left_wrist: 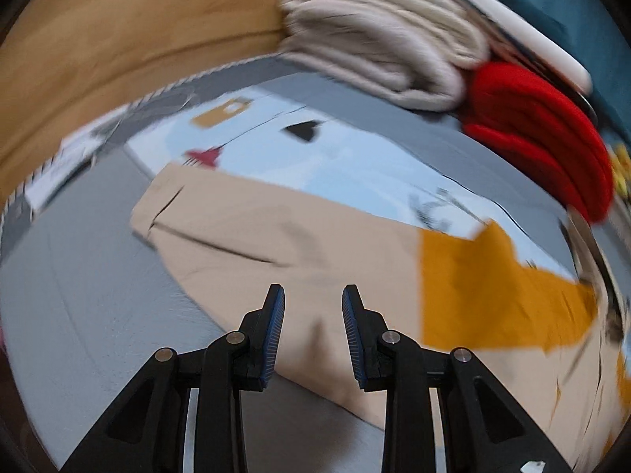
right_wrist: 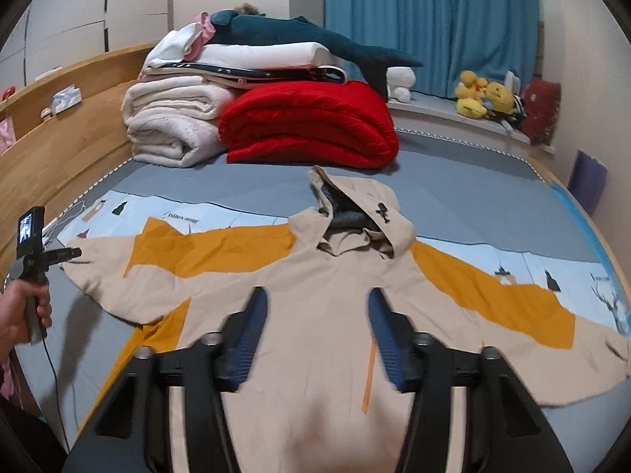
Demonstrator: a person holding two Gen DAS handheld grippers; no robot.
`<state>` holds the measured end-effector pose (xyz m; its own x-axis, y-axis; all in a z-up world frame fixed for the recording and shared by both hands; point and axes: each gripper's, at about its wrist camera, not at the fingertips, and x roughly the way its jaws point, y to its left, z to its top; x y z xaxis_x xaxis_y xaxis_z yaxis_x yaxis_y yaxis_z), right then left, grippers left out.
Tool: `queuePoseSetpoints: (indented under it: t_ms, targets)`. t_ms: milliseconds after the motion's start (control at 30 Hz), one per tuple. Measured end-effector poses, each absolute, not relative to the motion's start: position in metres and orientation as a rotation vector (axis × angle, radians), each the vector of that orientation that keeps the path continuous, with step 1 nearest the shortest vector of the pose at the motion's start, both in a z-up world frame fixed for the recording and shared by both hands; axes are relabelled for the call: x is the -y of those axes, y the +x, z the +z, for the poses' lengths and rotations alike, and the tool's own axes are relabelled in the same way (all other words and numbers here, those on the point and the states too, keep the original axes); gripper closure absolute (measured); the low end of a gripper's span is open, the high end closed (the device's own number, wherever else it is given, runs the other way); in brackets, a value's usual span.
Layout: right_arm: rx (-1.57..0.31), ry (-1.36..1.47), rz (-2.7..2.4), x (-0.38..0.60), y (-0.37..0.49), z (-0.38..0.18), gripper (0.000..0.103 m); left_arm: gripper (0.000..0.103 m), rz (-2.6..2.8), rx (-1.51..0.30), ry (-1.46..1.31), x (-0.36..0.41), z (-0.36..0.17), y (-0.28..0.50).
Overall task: Fold large clothes
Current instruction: 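Grasp the sleeve cuff nearest the left tool with the left tool, then lift the sleeve with the left tool and lay it across the jacket body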
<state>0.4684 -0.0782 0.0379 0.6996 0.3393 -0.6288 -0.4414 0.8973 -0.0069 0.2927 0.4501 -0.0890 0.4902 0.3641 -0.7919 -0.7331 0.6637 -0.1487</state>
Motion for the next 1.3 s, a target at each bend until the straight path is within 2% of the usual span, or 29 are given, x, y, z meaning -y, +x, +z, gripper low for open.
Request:
queuePoseSetpoints:
  t_ms: [333, 700, 767, 833, 933, 967, 1033, 1167, 1300]
  targets:
    - [-0.782, -0.142, 0.411, 0.076, 0.492, 0.006, 0.061, 0.071, 0.833, -0.835, -0.742, -0.532, -0.134, 0.268]
    - [-0.846, -0.126, 0.404, 0.074, 0.507, -0.014, 0.061, 0.072, 0.879, -0.814, -0.882, -0.558, -0.157, 0.255]
    - [-0.855, -0.120, 0.398, 0.076, 0.509, -0.015, 0.061, 0.102, 0.867, -0.805, -0.867, -0.557, -0.154, 0.259]
    - [-0.858, -0.122, 0.383, 0.080, 0.508, -0.014, 0.061, 0.103, 0.893, -0.780, -0.839, -0.553, -0.142, 0.259]
    - [-0.859, -0.118, 0.372, 0.087, 0.508, -0.010, 0.062, 0.103, 0.882, -0.687, -0.734, -0.531, -0.091, 0.268]
    - [-0.858, -0.108, 0.369, 0.091, 0.507, -0.008, 0.071, 0.103, 0.853, -0.641, -0.677, -0.516, -0.065, 0.272]
    - [-0.870, -0.076, 0.365, 0.098, 0.505, -0.002, 0.082, 0.103, 0.777, -0.559, -0.592, -0.475, -0.015, 0.276]
    - [-0.864, -0.020, 0.345, 0.112, 0.496, 0.013, 0.082, 0.103, 0.581, -0.484, -0.535, -0.382, 0.053, 0.276]
    - [-0.866, 0.028, 0.346, 0.123, 0.481, 0.023, 0.082, 0.103, 0.368, -0.456, -0.479, -0.279, 0.081, 0.283]
